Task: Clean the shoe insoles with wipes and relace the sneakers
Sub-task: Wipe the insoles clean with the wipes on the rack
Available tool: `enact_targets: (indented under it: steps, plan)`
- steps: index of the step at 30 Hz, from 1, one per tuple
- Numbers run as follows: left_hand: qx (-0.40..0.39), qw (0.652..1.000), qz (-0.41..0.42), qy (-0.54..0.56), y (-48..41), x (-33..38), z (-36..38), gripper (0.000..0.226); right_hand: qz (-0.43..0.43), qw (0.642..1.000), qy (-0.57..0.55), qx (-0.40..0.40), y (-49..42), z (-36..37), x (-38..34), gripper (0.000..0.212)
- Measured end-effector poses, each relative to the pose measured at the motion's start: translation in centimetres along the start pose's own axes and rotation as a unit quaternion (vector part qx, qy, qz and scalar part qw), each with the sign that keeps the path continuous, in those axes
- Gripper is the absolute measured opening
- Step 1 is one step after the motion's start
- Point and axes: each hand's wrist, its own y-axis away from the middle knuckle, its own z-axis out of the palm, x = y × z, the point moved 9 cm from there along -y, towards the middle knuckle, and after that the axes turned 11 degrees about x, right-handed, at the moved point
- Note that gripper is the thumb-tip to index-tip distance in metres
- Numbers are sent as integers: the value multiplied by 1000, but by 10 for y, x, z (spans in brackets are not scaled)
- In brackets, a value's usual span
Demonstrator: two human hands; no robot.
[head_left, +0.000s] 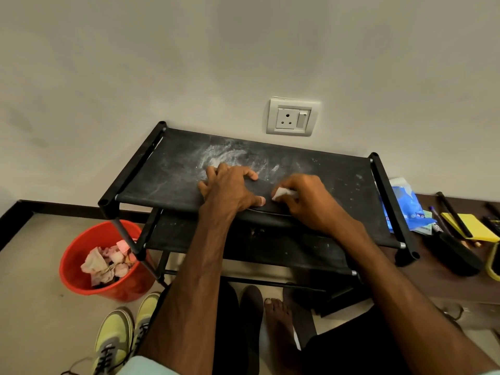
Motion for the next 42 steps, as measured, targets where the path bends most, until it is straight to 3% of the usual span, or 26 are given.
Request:
enact_targets:
  steps: [4, 11, 18, 25, 31, 38, 42]
  plan:
    - [-10, 1000, 11, 1, 0, -1, 1, 57, -59, 997, -29, -32, 18, -2, -21, 15]
    - [-40, 998, 19, 41, -1, -10, -3, 56, 40, 998, 13, 48, -25, 2, 14, 15]
    - [-41, 996, 37, 67, -5, -11, 0, 53, -78, 997, -12, -9, 7, 9, -31, 10]
    - [-64, 988, -2, 143, -9, -30, -1, 68, 22, 998, -21, 47, -24, 0, 2, 12]
    - [-36, 991, 6, 127, -6, -29, -6, 79, -95, 995, -20, -22, 9, 15, -51, 9]
    - [-33, 996, 19, 82, -4, -27, -7, 80, 34, 997, 11, 63, -38, 6, -5, 13]
    - [-25, 996, 18, 85, -7, -32, -8, 84, 0, 1000, 3, 8, -29, 20, -28, 10]
